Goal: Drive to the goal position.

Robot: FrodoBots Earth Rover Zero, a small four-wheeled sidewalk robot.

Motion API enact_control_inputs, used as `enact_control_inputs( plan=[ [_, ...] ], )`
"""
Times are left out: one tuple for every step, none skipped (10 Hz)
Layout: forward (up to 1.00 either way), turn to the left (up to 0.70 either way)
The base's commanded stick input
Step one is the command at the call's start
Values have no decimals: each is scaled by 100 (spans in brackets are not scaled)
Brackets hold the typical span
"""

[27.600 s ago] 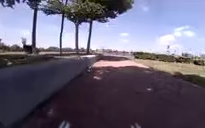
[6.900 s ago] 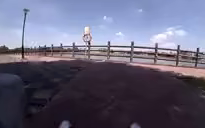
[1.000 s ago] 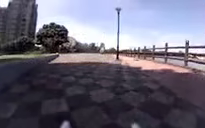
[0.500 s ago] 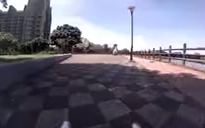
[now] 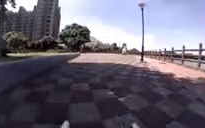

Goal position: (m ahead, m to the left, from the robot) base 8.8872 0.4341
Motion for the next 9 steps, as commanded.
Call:
enact_control_inputs(
  plan=[
    [70,0],
    [70,0],
    [70,0],
    [70,0],
    [70,0],
    [70,0],
    [70,0],
    [70,0],
    [70,0]
  ],
)
